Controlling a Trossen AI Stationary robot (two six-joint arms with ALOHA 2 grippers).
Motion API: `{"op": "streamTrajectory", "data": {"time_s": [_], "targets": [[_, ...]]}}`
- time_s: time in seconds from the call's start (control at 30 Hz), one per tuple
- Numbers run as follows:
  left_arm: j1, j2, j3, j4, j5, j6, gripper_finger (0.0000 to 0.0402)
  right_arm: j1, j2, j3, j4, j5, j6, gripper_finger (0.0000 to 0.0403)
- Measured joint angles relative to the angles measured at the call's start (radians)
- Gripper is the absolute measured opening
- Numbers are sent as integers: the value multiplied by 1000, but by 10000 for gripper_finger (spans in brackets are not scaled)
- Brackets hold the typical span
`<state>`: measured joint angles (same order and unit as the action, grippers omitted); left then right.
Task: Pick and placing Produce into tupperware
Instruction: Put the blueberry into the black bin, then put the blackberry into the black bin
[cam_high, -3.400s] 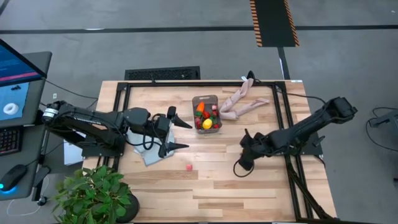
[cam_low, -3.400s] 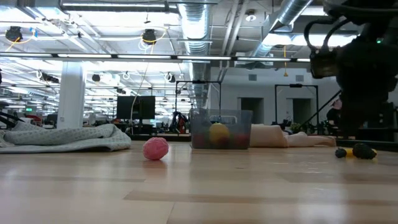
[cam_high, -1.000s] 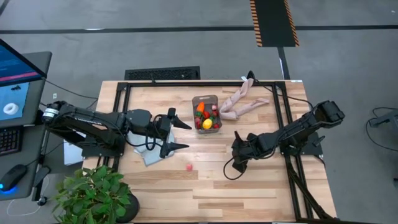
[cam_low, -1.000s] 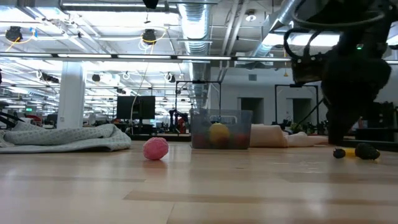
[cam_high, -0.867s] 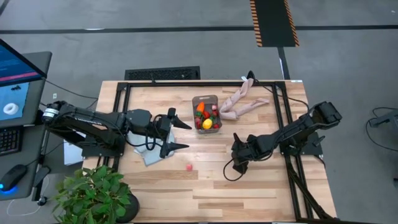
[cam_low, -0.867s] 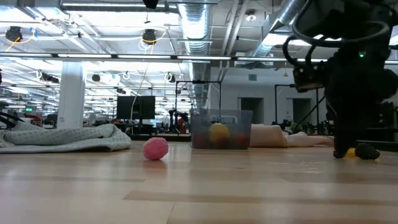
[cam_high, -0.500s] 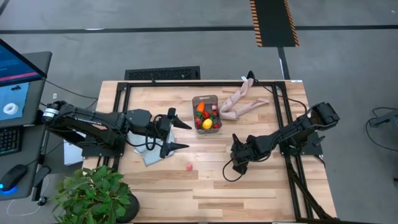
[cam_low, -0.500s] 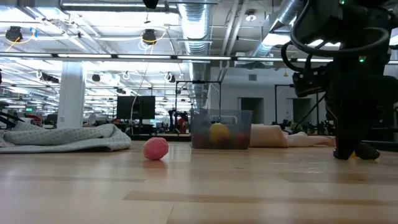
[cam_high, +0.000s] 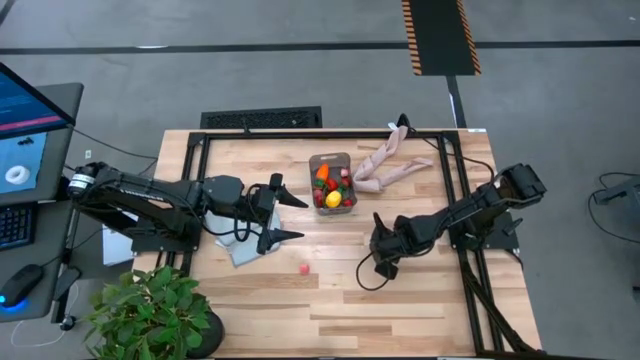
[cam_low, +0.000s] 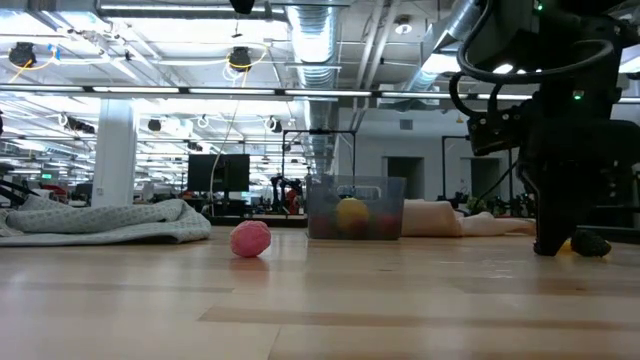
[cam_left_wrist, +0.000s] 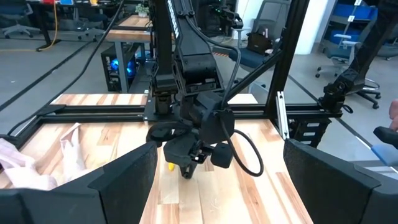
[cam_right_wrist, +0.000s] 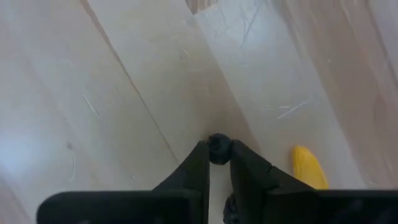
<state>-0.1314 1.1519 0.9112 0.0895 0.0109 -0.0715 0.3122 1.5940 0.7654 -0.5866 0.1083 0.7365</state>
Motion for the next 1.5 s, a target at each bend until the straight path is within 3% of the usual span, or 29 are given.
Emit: {"op": "streamTrajectory", "data": {"time_s": [0.43, 0.8, 1.03, 1.3, 1.5], "targets": [[0, 0, 0, 1, 0, 0, 339, -80, -37, 24, 53, 54, -92, 72], [0, 0, -1, -9, 0, 0, 339, -202, -68, 191, 58, 114, -316, 72], [0, 0, -1, -7, 0, 0, 339, -314, -67, 210, 216, 113, -477, 74], [2, 0, -1, -18, 0, -6, 339, -443, -67, 210, 294, 3, -525, 115], [2, 0, -1, -26, 0, -7, 339, -472, -67, 210, 293, -4, -551, 147]]}}
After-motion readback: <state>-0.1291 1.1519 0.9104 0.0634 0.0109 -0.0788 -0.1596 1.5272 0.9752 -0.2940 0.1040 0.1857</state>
